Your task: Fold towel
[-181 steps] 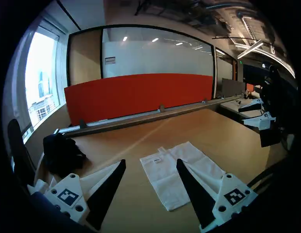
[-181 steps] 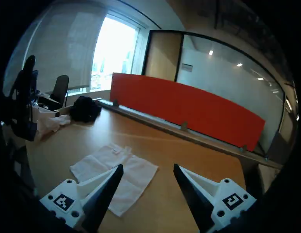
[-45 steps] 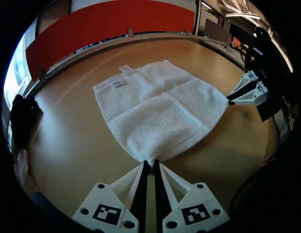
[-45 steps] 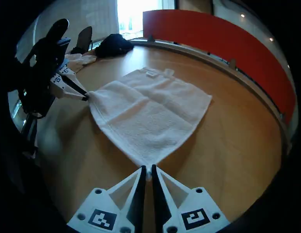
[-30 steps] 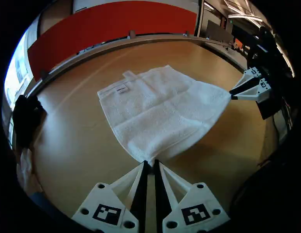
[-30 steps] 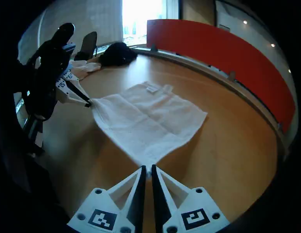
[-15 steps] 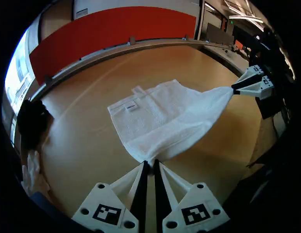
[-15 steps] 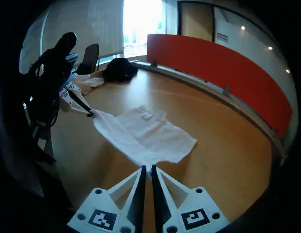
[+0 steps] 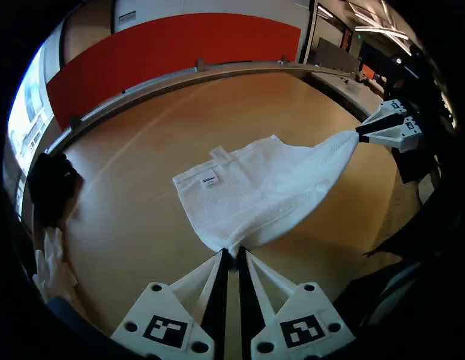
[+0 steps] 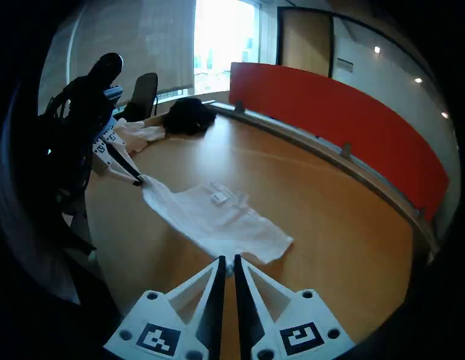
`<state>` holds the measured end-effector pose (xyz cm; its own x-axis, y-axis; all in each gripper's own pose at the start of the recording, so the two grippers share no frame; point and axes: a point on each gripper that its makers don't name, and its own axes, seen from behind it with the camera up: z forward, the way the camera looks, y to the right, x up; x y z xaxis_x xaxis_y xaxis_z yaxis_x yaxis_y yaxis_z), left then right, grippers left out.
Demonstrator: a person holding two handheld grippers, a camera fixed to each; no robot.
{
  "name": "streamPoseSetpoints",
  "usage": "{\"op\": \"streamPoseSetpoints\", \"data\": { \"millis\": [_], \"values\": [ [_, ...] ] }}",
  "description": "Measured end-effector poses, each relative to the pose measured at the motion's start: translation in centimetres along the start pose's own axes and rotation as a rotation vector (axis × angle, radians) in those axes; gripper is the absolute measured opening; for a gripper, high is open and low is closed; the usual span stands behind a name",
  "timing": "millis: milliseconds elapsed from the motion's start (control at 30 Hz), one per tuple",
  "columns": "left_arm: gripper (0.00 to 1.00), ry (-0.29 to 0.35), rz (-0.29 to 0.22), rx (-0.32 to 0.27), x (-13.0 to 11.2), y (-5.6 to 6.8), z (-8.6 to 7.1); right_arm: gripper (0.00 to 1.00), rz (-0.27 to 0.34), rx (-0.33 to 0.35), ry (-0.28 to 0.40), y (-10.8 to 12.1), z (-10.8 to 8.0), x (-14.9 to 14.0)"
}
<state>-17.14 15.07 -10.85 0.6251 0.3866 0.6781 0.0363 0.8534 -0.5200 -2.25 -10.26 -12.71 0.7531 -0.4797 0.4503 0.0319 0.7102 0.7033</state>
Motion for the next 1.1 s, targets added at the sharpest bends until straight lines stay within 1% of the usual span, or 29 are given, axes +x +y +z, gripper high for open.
{"op": "streamPoseSetpoints", "data": {
  "millis": [200,467,567,800,1100],
  "values": [
    [0.11,-0.016,-0.016,-0.004,-0.6,0.9,-0.6,0.11,0.002,0.006,-0.001,-0.3,-0.7,0.1],
    [0.11,-0.015,-0.032,-0.002,-0.6,1.5,-0.9,0.11,-0.002,0.005,0.0,-0.3,-0.8,0.2],
    [0.11,-0.015,-0.038,-0.001,-0.5,1.5,-0.9,0.11,-0.002,0.005,-0.003,-0.2,-0.6,0.1],
    [0.11,-0.016,-0.052,-0.002,0.0,0.9,-0.2,0.11,0.001,0.004,-0.005,0.3,0.1,0.1],
    [0.11,-0.014,-0.039,0.021,1.8,-0.8,2.0,0.11,0.006,-0.006,-0.006,2.3,2.1,0.2]
  ]
}}
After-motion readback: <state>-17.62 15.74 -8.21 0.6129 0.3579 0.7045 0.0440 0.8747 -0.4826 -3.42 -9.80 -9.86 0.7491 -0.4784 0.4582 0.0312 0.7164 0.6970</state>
